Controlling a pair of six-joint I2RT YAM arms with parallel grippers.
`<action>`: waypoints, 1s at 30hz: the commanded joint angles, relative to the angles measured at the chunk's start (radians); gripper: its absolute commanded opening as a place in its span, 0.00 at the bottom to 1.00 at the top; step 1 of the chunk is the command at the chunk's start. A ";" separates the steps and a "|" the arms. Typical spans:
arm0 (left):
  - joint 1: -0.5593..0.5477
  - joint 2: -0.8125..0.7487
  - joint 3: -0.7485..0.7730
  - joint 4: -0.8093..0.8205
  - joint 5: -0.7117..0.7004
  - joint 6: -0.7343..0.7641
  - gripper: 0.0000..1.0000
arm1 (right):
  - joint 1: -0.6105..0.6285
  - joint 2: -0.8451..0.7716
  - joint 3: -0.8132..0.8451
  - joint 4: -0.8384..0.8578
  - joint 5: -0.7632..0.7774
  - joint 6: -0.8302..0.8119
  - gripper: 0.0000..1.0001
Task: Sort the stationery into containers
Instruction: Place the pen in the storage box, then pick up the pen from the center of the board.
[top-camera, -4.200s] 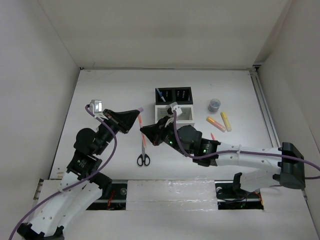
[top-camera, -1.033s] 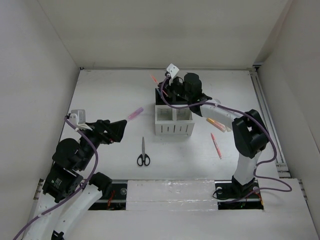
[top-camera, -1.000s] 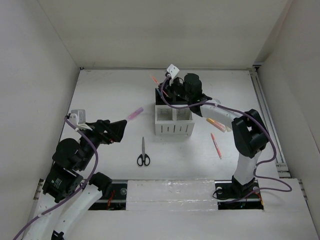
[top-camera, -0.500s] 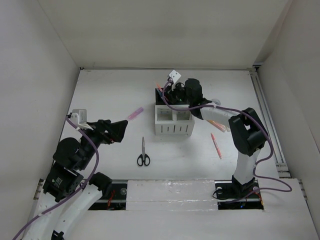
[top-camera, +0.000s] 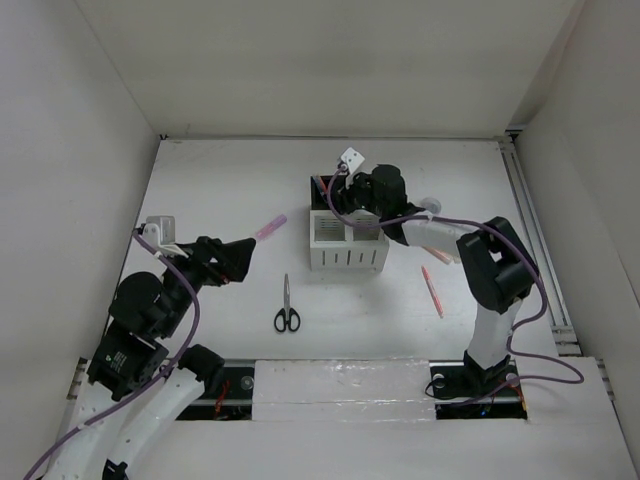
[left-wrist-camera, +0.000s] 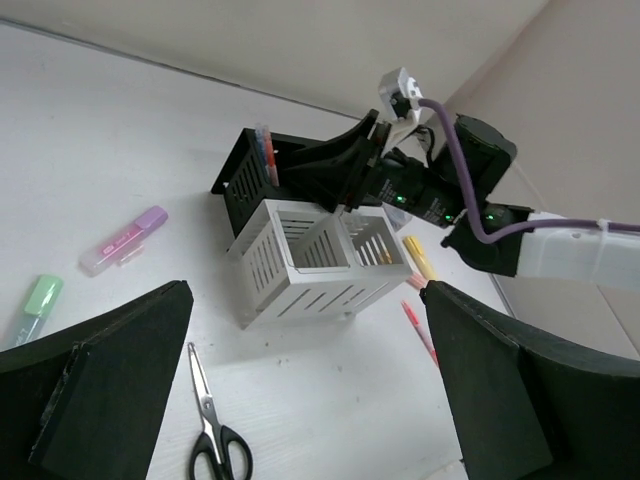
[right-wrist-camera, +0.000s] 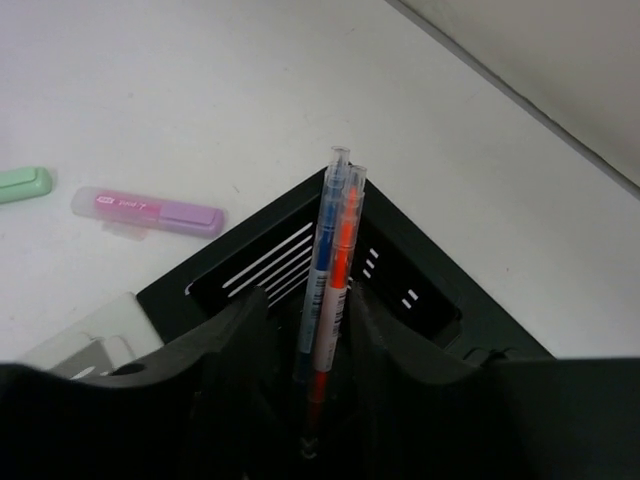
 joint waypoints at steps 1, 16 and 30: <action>-0.004 0.029 -0.002 0.022 -0.047 0.004 1.00 | 0.019 -0.111 -0.015 0.078 -0.024 0.018 0.47; 0.051 0.536 0.068 -0.176 -0.190 -0.401 1.00 | 0.304 -0.697 -0.164 -0.167 0.452 -0.022 0.73; 0.099 0.908 0.271 -0.202 -0.219 -0.892 0.94 | 0.436 -1.007 -0.273 -0.273 0.600 0.122 0.74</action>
